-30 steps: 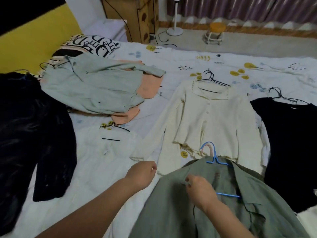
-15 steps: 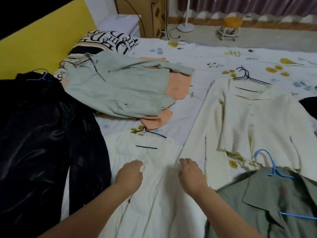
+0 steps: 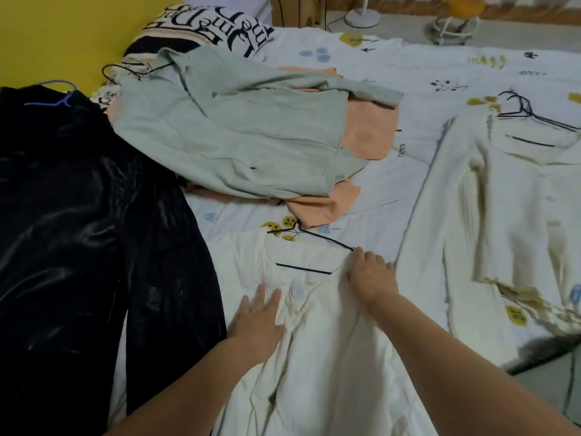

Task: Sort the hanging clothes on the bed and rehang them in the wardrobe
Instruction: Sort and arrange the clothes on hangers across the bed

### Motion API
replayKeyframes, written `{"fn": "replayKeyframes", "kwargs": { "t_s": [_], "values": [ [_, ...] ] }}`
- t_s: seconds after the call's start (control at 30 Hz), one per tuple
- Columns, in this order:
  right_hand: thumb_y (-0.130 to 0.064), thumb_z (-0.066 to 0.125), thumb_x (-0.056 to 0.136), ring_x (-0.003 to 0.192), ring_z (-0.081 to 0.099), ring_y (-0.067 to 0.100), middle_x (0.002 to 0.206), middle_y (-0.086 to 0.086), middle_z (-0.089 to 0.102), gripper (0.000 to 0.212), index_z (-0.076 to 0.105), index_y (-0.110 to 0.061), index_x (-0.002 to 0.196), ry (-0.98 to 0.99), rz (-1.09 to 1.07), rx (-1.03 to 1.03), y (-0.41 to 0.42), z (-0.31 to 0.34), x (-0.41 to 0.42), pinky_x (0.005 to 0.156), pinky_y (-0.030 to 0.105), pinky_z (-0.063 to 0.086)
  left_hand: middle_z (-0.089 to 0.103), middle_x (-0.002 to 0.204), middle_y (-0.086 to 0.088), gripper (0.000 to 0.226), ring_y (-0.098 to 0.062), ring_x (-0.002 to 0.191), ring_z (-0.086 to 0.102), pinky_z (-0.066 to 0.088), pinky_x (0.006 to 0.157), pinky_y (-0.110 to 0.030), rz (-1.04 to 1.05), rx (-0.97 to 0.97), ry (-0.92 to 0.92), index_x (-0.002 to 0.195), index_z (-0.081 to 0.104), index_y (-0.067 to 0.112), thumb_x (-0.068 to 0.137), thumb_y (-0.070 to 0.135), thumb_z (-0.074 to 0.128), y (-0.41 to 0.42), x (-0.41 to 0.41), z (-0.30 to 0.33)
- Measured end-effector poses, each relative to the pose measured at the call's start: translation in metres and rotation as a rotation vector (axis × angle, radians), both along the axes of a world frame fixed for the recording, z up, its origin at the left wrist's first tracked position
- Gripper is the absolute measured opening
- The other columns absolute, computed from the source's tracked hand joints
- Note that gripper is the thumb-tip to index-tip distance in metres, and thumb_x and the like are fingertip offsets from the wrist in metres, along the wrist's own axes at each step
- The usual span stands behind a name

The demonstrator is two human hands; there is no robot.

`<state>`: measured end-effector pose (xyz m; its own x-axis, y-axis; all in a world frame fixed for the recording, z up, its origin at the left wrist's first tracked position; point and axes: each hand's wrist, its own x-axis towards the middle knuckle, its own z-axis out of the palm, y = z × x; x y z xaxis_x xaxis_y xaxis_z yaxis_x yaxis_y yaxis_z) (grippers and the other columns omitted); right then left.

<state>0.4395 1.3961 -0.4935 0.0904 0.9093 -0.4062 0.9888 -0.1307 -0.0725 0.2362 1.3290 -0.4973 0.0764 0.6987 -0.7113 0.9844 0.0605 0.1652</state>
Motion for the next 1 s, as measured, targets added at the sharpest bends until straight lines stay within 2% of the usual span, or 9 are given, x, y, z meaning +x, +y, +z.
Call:
{"fn": "replayKeyframes", "kwargs": {
  "t_s": [0.1,0.17,0.3,0.4,0.5,0.6,0.73,0.87,1.0],
  "values": [
    [-0.018,0.035,0.098,0.116,0.046,0.032,0.125,0.015,0.051,0.027,0.042,-0.005,0.121,0.029,0.001,-0.016,0.003,0.011,-0.010,0.093,0.037,0.036,-0.018,0.156,0.000,0.065,-0.031,0.145,-0.005,0.010,0.118,-0.041,0.034,-0.003,-0.031,0.148,-0.009,0.027,0.100,0.035,0.033,-0.002,-0.003,0.004],
    [-0.022,0.037,0.098,0.111,0.051,0.033,0.120,0.015,0.056,0.023,0.044,-0.006,0.112,0.080,-0.019,0.016,-0.003,0.029,-0.014,0.085,0.037,0.038,0.002,0.158,-0.003,0.061,-0.026,0.143,0.013,0.021,0.116,-0.037,0.095,0.062,-0.091,0.149,0.005,0.022,0.098,0.030,0.037,-0.002,-0.002,0.013],
    [-0.022,0.038,0.095,0.097,0.057,0.032,0.102,0.013,0.063,0.011,0.039,-0.011,0.097,0.240,-0.082,0.152,-0.036,0.083,-0.025,0.066,0.033,0.030,0.033,0.139,-0.001,0.048,-0.017,0.125,0.039,0.034,0.105,-0.027,0.248,0.448,-0.169,0.140,0.030,0.017,0.094,0.019,0.044,-0.005,0.005,0.054],
    [-0.028,0.036,0.096,0.088,0.056,0.031,0.090,0.008,0.063,0.013,0.032,-0.017,0.090,0.277,-0.082,0.207,-0.068,0.119,-0.034,0.061,0.032,0.031,0.029,0.139,-0.003,0.052,-0.020,0.128,0.035,0.031,0.106,-0.027,0.318,0.662,-0.245,0.138,0.033,0.014,0.089,0.009,0.048,-0.001,0.003,0.086],
    [-0.029,0.037,0.094,0.074,0.050,0.026,0.075,0.001,0.054,0.011,0.035,-0.020,0.088,0.327,-0.155,0.260,-0.095,0.146,-0.034,0.062,0.033,0.037,0.015,0.151,-0.011,0.060,-0.026,0.139,0.019,0.020,0.114,-0.031,0.348,0.743,-0.261,0.144,0.026,0.011,0.088,0.000,0.044,0.006,-0.004,0.118],
    [-0.028,0.042,0.091,0.073,0.055,0.026,0.071,0.003,0.060,0.011,0.038,-0.023,0.082,0.401,-0.240,0.348,-0.114,0.177,-0.028,0.063,0.035,0.042,0.002,0.156,-0.007,0.067,-0.024,0.143,0.008,0.016,0.114,-0.031,0.336,0.781,-0.235,0.148,0.012,0.017,0.090,-0.005,0.038,0.009,-0.015,0.153],
    [-0.026,0.048,0.090,0.065,0.047,0.023,0.059,-0.002,0.051,0.015,0.040,-0.024,0.077,0.444,-0.267,0.467,-0.134,0.228,-0.014,0.058,0.033,0.032,0.022,0.154,-0.002,0.054,-0.017,0.144,0.013,0.007,0.116,-0.033,0.231,0.758,-0.209,0.147,0.019,0.019,0.097,0.005,0.033,0.002,-0.030,0.200],
    [-0.025,0.053,0.088,0.060,0.046,0.021,0.055,-0.004,0.049,0.018,0.043,-0.022,0.073,0.455,-0.290,0.529,-0.164,0.274,-0.002,0.051,0.028,0.028,0.059,0.122,-0.004,0.034,-0.022,0.119,0.047,0.020,0.107,-0.032,0.219,0.769,-0.286,0.130,0.049,0.017,0.098,0.026,0.041,-0.024,-0.037,0.251],
    [-0.022,0.055,0.086,0.059,0.046,0.019,0.055,-0.003,0.051,0.018,0.045,-0.019,0.072,0.509,-0.283,0.561,-0.202,0.314,0.006,0.050,0.026,0.028,0.064,0.083,-0.013,0.026,-0.032,0.091,0.056,0.033,0.074,-0.035,0.204,0.874,-0.327,0.085,0.060,0.007,0.094,0.029,0.049,-0.061,-0.039,0.297]
  ]
}}
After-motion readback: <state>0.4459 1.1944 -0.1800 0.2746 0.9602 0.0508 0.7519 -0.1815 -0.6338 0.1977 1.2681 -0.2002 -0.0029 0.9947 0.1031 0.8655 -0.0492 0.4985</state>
